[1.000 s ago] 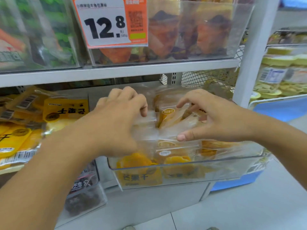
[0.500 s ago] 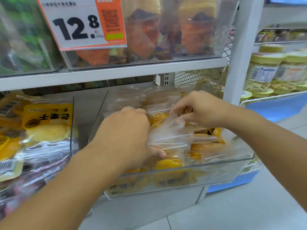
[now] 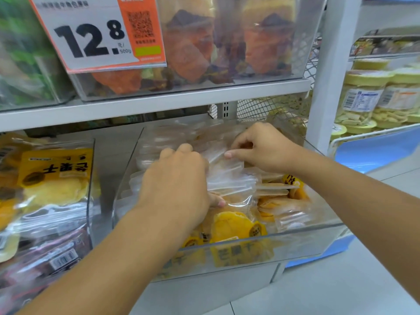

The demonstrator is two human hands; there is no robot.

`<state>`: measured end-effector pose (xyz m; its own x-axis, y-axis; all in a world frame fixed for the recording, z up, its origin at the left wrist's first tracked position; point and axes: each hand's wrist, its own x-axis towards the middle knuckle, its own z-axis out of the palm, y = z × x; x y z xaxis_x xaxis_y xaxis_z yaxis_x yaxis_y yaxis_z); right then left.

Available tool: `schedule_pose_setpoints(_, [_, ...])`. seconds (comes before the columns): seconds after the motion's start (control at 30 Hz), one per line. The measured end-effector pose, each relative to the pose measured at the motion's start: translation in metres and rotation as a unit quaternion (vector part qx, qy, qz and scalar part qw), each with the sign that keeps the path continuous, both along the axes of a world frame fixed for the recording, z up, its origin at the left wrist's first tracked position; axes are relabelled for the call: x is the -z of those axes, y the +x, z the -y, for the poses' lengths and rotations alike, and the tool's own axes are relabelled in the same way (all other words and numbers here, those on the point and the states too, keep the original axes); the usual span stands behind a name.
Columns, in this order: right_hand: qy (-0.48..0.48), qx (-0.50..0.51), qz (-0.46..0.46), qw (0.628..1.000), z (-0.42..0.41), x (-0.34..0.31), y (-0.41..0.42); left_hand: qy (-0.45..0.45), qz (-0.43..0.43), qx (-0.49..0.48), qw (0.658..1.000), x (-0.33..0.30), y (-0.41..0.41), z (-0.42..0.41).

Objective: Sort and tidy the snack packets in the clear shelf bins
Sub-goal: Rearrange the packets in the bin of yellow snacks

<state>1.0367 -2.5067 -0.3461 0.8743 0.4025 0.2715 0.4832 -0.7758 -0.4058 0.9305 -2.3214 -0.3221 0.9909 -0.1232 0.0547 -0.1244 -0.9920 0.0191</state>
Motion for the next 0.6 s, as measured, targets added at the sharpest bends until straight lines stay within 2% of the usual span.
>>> schedule_pose_setpoints(0.07, [-0.008, -0.021, -0.028, 0.999, -0.002, -0.007, -0.008, 0.003, -0.001, 0.007, 1.0, -0.001, 0.001, 0.001])
schedule_pose_setpoints(0.17, [-0.04, 0.016, 0.043, 0.998, 0.005, -0.026, -0.021, 0.012, 0.01, 0.021, 1.0, -0.002, 0.005, 0.001])
schedule_pose_setpoints(0.2, [-0.054, 0.021, 0.036, 0.998, 0.01, -0.036, -0.029, 0.007, 0.007, 0.026, 1.0, -0.002, 0.007, 0.001])
schedule_pose_setpoints(0.3, [-0.127, -0.004, -0.137, 0.982, 0.028, -0.056, -0.059, -0.016, -0.009, 0.053, 0.998, -0.002, 0.014, 0.003])
schedule_pose_setpoints(0.37, [-0.209, -0.015, -0.191, 0.959, 0.03, -0.047, -0.074, -0.035, -0.023, 0.053, 0.998, -0.002, 0.015, 0.009])
schedule_pose_setpoints(0.43, [-0.264, 0.005, -0.15, 0.953, 0.026, -0.027, -0.074, -0.025, -0.027, 0.05, 0.998, -0.001, 0.015, 0.017])
schedule_pose_setpoints(0.6, [-0.321, 0.03, -0.067, 0.944, 0.015, 0.003, -0.059, 0.009, -0.032, 0.05, 0.998, 0.001, 0.018, 0.02])
